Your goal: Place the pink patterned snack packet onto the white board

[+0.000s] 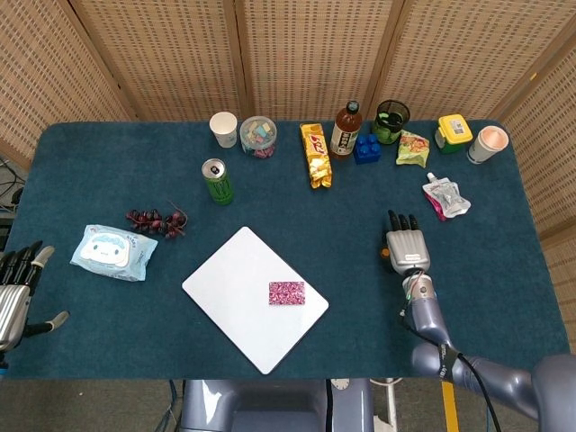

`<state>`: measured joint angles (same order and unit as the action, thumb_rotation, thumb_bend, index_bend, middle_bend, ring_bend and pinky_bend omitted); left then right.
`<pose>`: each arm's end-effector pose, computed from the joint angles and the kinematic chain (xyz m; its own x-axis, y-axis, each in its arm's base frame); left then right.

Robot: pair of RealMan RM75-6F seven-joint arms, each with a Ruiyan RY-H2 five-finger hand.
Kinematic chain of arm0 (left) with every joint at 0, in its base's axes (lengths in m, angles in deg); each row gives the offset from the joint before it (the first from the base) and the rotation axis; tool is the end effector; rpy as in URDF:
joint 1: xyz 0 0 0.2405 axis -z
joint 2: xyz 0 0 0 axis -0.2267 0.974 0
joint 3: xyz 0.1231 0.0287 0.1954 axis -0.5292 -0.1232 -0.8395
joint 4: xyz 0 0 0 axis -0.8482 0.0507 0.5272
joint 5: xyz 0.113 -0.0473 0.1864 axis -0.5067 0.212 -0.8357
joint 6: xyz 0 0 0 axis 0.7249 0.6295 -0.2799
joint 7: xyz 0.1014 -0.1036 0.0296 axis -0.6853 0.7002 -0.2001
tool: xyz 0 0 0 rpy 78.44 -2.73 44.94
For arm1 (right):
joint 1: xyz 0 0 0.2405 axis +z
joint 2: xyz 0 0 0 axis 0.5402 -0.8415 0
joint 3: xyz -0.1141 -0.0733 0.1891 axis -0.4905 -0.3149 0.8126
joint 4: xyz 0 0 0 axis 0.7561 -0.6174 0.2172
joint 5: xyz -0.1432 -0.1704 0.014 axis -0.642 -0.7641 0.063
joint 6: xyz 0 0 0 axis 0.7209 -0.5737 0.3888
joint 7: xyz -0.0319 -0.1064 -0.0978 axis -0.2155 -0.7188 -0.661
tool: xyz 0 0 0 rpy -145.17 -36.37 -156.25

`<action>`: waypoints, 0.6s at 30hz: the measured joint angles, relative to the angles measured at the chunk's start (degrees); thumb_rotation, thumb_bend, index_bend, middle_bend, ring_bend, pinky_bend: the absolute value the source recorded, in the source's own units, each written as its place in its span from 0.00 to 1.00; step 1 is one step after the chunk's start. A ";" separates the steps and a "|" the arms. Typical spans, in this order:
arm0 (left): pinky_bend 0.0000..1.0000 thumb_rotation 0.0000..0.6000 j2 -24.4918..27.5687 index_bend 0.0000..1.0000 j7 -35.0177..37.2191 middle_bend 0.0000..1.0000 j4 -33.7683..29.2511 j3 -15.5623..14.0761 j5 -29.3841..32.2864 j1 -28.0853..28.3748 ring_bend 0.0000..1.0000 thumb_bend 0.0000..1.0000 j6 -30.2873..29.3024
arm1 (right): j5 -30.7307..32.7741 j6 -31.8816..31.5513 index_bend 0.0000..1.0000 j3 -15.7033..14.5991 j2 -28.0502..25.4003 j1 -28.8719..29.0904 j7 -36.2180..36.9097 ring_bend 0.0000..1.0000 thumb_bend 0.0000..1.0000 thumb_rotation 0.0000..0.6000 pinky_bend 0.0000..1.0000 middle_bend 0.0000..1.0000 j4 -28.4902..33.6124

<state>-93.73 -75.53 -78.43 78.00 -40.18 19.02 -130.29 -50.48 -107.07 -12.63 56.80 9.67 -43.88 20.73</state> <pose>-0.2883 0.1846 0.1374 0.4358 0.0722 0.8972 0.8991 0.0104 -0.4376 -0.2134 -0.3591 -0.0236 0.5867 -0.3180 0.7447 -0.7929 -0.0386 0.6082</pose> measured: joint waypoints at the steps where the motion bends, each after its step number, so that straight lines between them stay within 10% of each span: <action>1: 0.00 1.00 -0.02 0.00 -0.03 0.00 0.00 0.01 0.06 0.01 0.00 0.00 0.03 | 0.09 0.21 0.38 0.01 0.12 -0.07 0.12 0.00 0.36 1.00 0.00 0.00 -0.41; 18: 0.00 1.00 -0.32 0.00 -0.63 0.00 0.05 0.18 0.79 0.23 0.00 0.00 0.41 | 2.14 2.70 0.38 1.33 2.18 0.33 0.36 0.00 0.36 1.00 0.00 0.00 -4.12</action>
<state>-94.05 -76.16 -78.38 78.19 -39.39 19.24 -129.87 -48.35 -104.37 -11.30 58.97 10.01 -43.52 16.61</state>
